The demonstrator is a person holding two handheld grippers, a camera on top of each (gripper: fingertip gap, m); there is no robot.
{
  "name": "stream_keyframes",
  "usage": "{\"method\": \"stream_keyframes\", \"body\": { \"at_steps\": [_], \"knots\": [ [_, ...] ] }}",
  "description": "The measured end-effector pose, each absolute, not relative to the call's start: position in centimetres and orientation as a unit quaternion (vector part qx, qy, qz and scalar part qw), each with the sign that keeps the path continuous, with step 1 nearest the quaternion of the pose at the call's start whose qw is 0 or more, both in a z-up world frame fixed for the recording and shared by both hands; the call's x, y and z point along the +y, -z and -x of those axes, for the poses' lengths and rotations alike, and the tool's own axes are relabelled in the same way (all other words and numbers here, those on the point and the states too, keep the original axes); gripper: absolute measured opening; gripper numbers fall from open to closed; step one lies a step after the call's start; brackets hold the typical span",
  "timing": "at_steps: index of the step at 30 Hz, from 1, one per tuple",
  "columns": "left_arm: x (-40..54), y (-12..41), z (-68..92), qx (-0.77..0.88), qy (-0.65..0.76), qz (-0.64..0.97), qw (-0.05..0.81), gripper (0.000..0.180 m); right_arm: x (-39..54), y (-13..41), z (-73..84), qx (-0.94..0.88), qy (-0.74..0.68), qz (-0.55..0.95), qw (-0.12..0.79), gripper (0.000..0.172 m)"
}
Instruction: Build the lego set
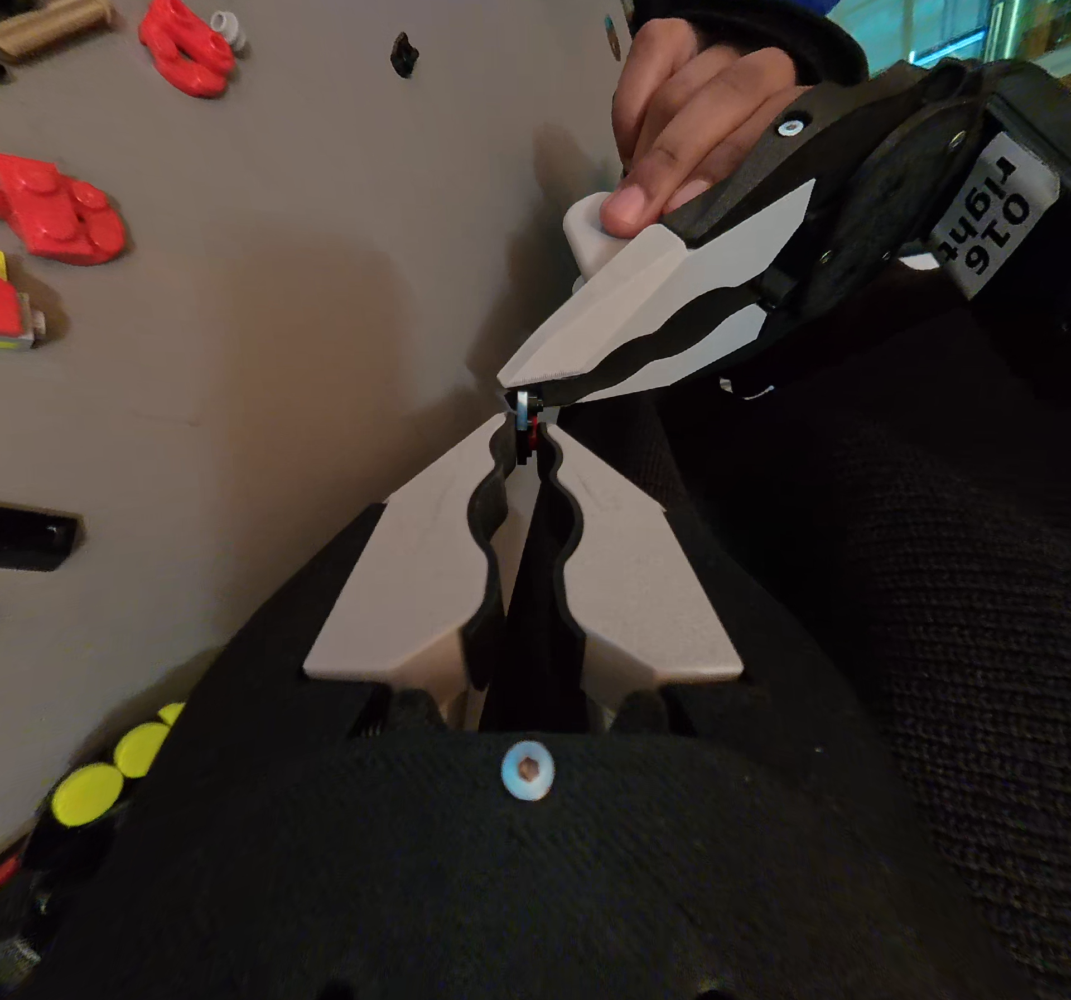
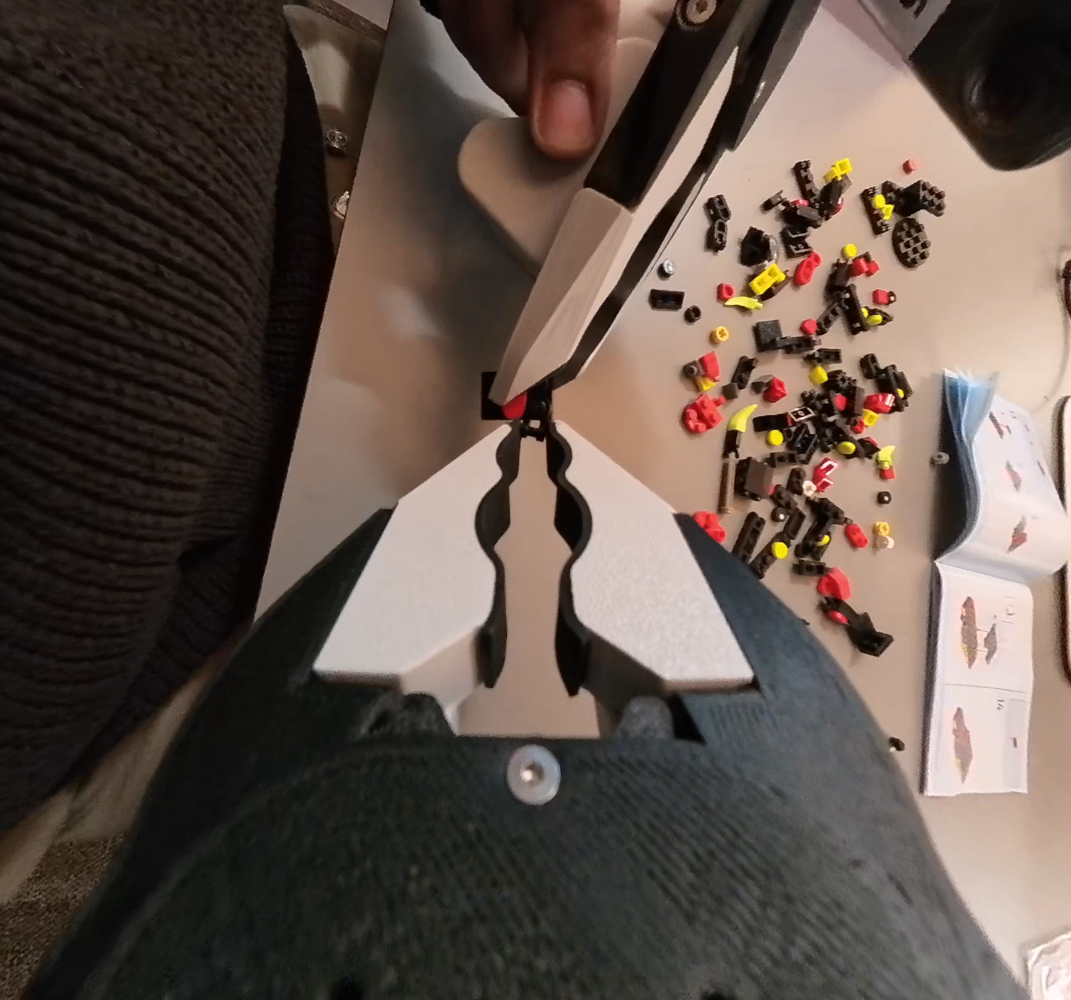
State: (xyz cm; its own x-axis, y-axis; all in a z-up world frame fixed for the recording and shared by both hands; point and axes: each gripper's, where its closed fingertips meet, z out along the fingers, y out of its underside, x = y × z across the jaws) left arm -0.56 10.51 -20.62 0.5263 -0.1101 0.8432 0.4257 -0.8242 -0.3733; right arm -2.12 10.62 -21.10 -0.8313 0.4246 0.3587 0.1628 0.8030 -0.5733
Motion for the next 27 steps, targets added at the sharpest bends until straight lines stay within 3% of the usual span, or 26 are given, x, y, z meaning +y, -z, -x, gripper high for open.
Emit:
{"method": "stream_keyframes", "body": {
  "at_steps": [8, 13, 18, 27],
  "knots": [
    [11.8, 18.5, 2.4, -0.135, 0.507, 0.778, 0.345, 0.005, 12.1, 19.1, 4.1, -0.878, -0.322, 0.242, 0.259, 0.006],
    [12.3, 17.7, 3.1, -0.173, 0.543, 0.737, 0.363, 0.021, 13.0, 18.9, 5.2, -0.859, -0.322, 0.289, 0.273, 0.007],
    [12.4, 18.0, 3.6, -0.183, 0.532, 0.740, 0.369, 0.005, 12.7, 18.6, 5.4, -0.848, -0.339, 0.310, 0.265, 0.007],
    [11.9, 17.7, 3.0, -0.159, 0.545, 0.741, 0.358, 0.002, 12.2, 18.4, 4.6, -0.851, -0.363, 0.291, 0.242, 0.008]
  ]
}}
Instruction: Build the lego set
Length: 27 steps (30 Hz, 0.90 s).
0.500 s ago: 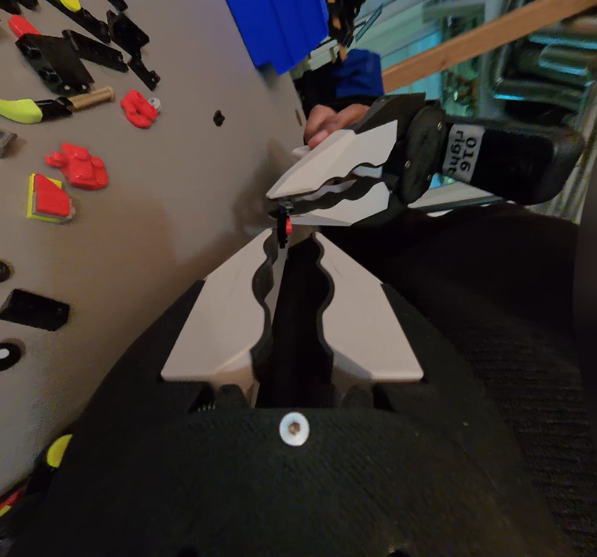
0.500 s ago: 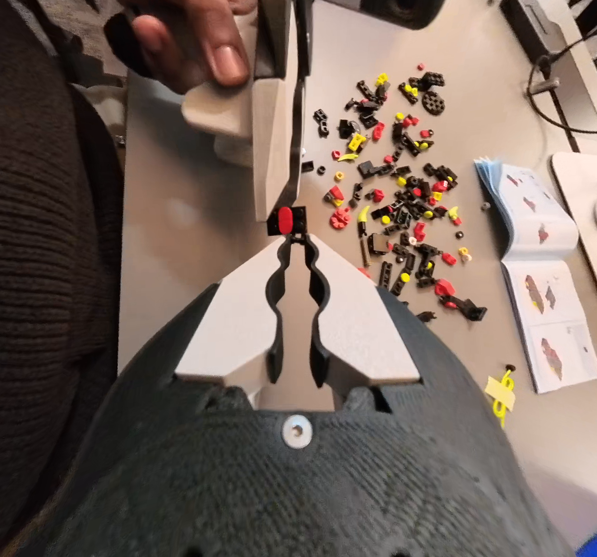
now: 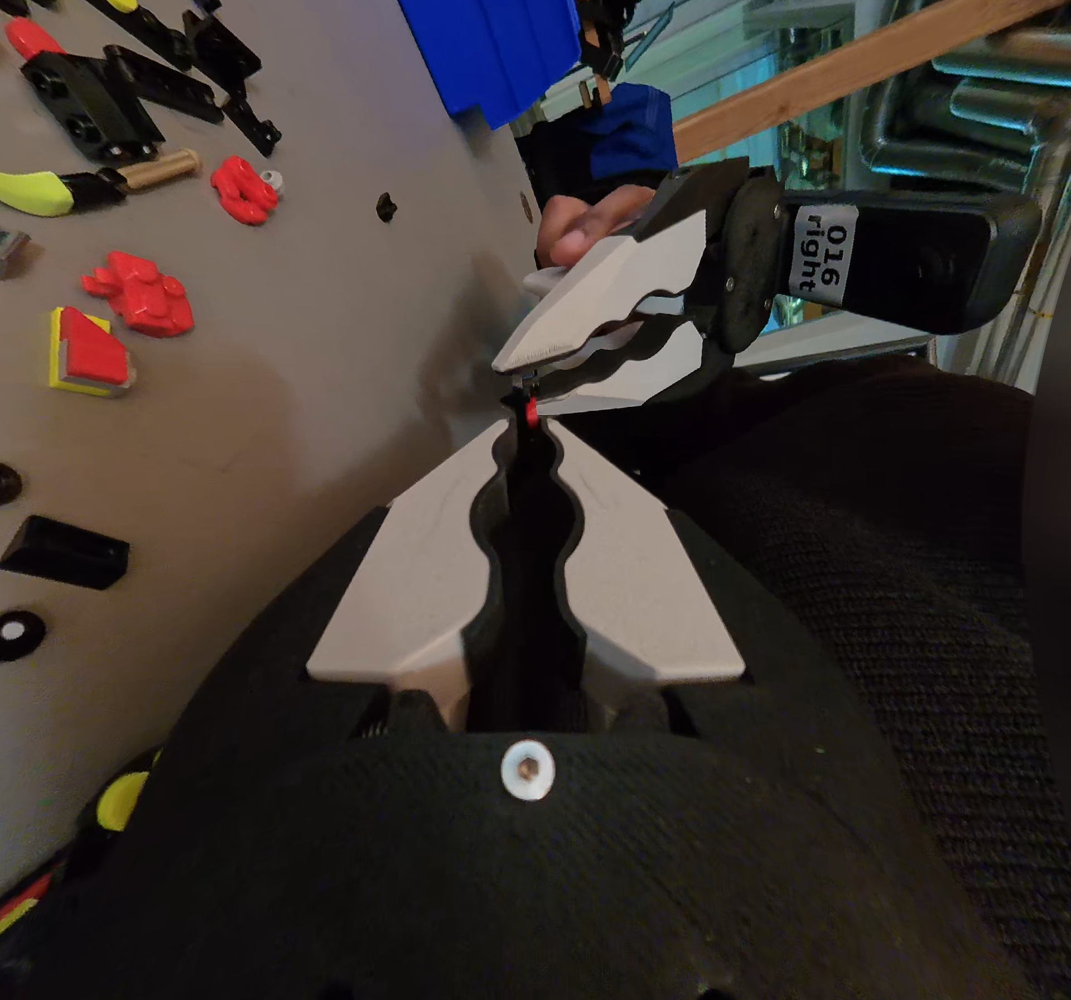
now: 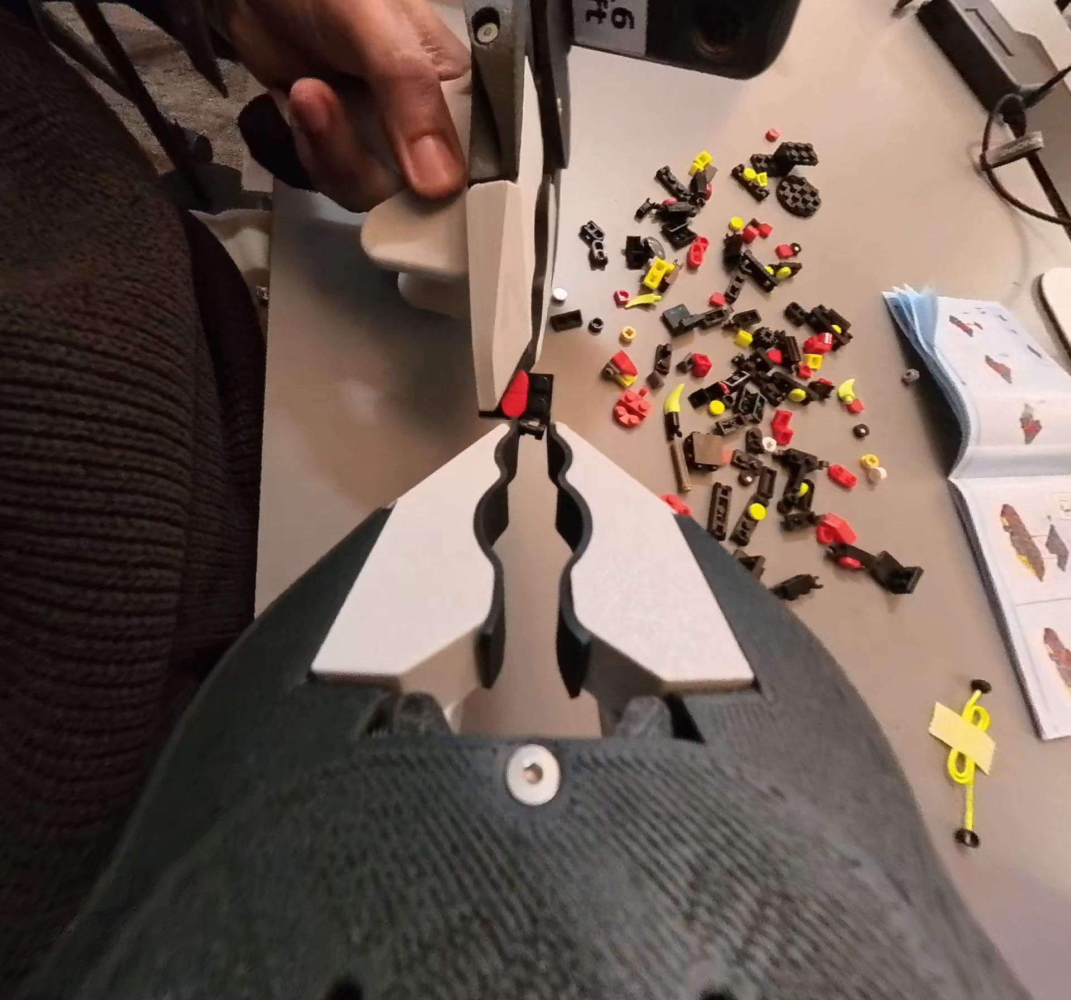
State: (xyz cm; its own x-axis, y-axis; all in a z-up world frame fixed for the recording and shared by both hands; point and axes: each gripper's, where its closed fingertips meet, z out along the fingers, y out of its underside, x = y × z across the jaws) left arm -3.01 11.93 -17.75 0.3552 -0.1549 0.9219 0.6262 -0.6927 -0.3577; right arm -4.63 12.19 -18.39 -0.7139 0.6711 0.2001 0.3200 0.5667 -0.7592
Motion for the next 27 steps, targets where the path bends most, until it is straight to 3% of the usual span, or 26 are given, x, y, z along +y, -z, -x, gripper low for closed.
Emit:
{"method": "stream_keyframes", "body": {
  "at_steps": [23, 26, 27],
  "knots": [
    [10.9, 18.6, 1.4, -0.111, 0.545, 0.769, 0.313, 0.002, 11.5, 19.0, 3.3, -0.876, -0.354, 0.240, 0.224, 0.009],
    [10.7, 18.9, 1.1, -0.108, 0.546, 0.773, 0.303, 0.003, 11.6, 19.2, 3.2, -0.879, -0.349, 0.239, 0.221, 0.024],
    [10.8, 18.8, 1.2, -0.111, 0.548, 0.771, 0.306, 0.003, 11.4, 19.3, 3.0, -0.880, -0.353, 0.236, 0.214, 0.012]
  ]
}}
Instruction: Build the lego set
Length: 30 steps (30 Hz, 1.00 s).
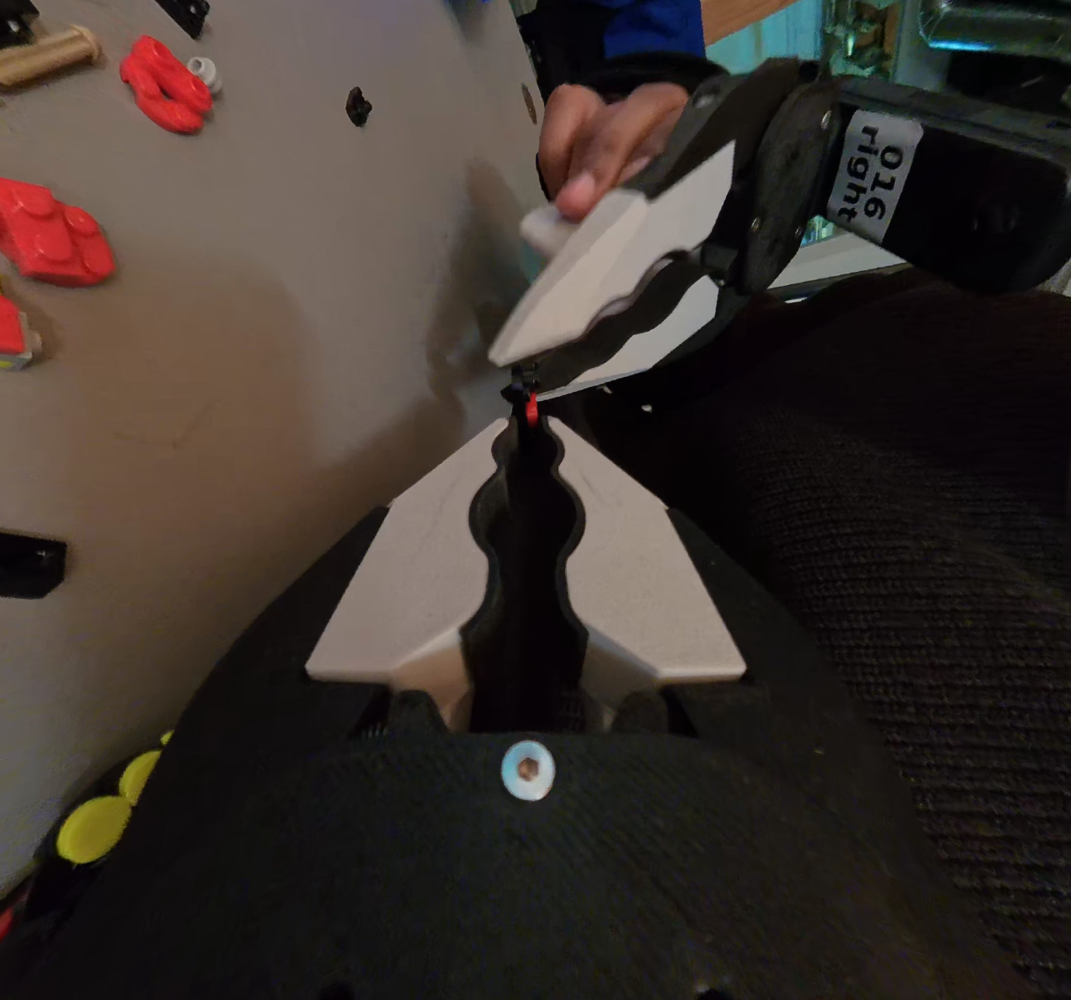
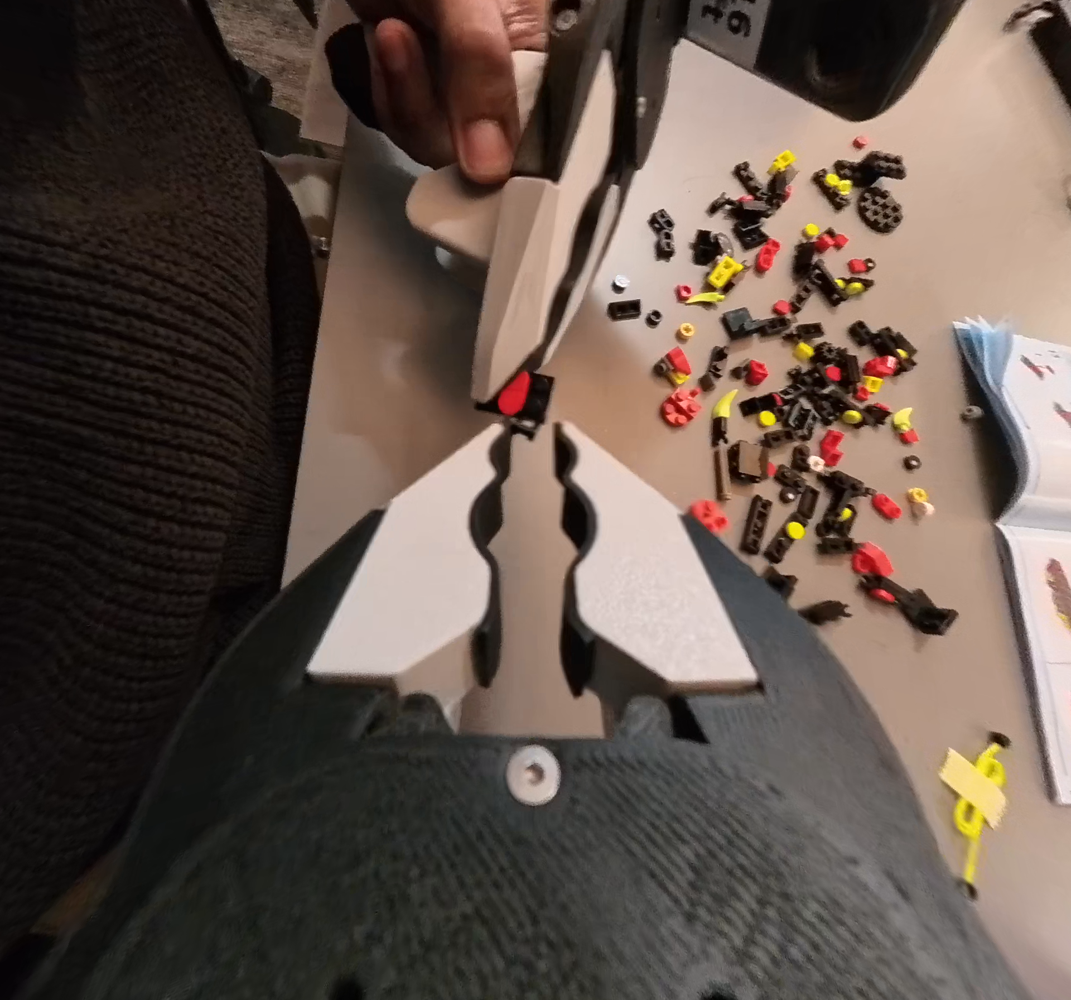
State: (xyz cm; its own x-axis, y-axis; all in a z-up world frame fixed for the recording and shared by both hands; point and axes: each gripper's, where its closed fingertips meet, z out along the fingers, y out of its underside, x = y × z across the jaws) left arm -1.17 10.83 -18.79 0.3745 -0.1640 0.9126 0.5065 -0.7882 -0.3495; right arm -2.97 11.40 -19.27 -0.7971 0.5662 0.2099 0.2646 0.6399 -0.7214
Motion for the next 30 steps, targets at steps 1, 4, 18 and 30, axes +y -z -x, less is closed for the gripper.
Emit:
{"method": "stream_keyframes", "body": {
  "at_steps": [1, 4, 18, 30],
  "knots": [
    [10.8, 18.7, 1.2, -0.111, 0.550, 0.769, 0.305, 0.003, 11.3, 19.2, 3.0, -0.880, -0.353, 0.234, 0.216, 0.010],
    [10.7, 18.8, 1.2, -0.108, 0.548, 0.772, 0.303, 0.003, 11.3, 19.3, 2.9, -0.881, -0.353, 0.232, 0.215, 0.010],
    [10.3, 19.1, 0.6, -0.102, 0.560, 0.772, 0.283, 0.003, 11.0, 19.6, 2.2, -0.891, -0.345, 0.211, 0.205, 0.007],
    [11.7, 17.7, 2.5, -0.162, 0.580, 0.723, 0.339, 0.003, 12.6, 18.1, 3.9, -0.856, -0.375, 0.257, 0.246, 0.015]
  ]
}}
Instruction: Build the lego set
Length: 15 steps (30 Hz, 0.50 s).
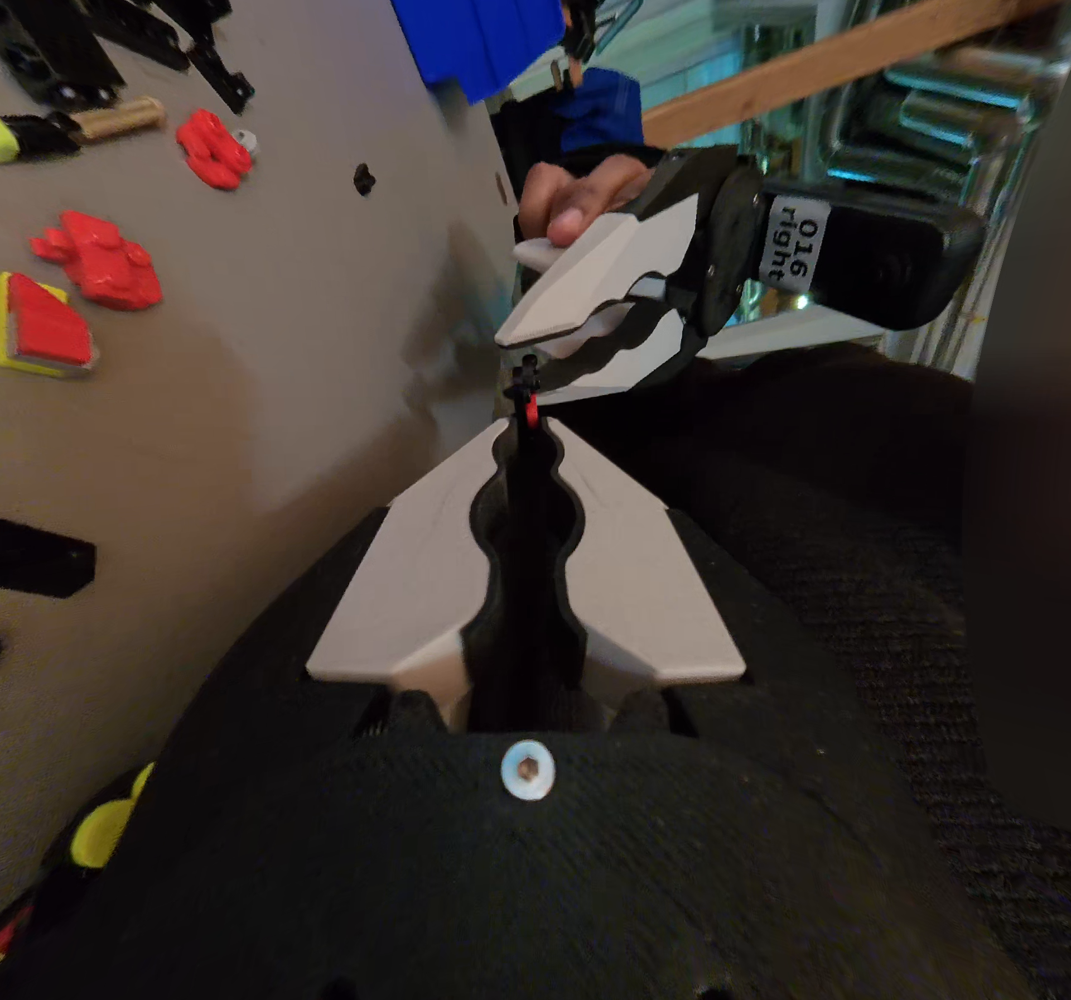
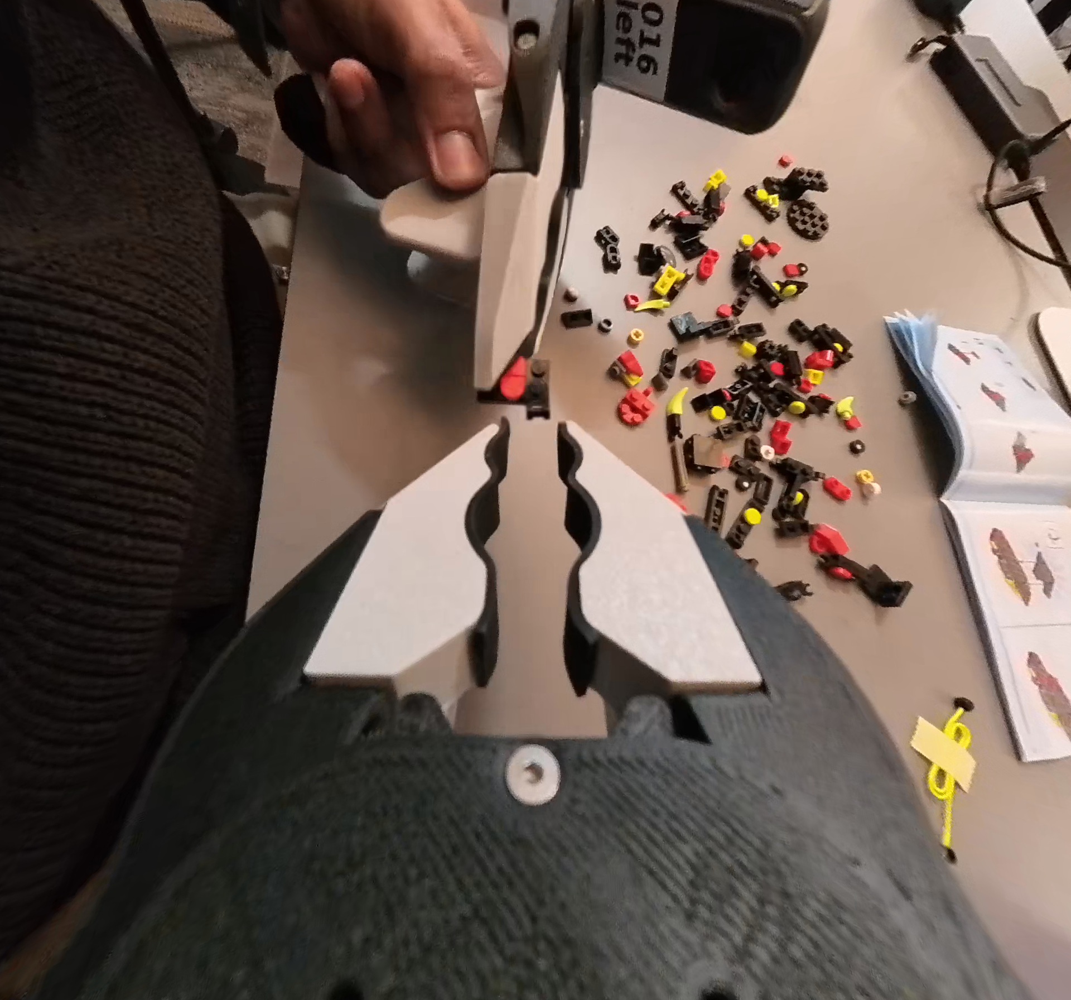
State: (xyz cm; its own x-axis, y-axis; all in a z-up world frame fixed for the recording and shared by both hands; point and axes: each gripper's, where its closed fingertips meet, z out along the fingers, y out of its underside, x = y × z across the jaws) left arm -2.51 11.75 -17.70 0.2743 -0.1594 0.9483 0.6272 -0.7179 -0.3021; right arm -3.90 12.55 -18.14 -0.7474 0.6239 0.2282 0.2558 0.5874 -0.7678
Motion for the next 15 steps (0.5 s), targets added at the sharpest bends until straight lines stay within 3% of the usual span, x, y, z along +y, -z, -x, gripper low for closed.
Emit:
{"method": "stream_keyframes", "body": {
  "at_steps": [3, 7, 10, 15],
  "knots": [
    [11.95, 17.55, 2.89, -0.174, 0.584, 0.713, 0.346, 0.003, 12.50, 17.95, 4.11, -0.855, -0.372, 0.253, 0.259, 0.020],
    [12.27, 17.40, 3.11, -0.188, 0.584, 0.705, 0.356, 0.003, 12.36, 18.35, 4.23, -0.858, -0.361, 0.257, 0.258, 0.038],
    [12.65, 17.30, 3.47, -0.205, 0.581, 0.697, 0.367, 0.003, 12.35, 18.32, 4.43, -0.859, -0.353, 0.259, 0.267, 0.039],
    [12.80, 17.43, 3.21, -0.208, 0.579, 0.698, 0.367, 0.003, 12.89, 18.31, 4.72, -0.857, -0.338, 0.269, 0.279, 0.025]
  ]
}}
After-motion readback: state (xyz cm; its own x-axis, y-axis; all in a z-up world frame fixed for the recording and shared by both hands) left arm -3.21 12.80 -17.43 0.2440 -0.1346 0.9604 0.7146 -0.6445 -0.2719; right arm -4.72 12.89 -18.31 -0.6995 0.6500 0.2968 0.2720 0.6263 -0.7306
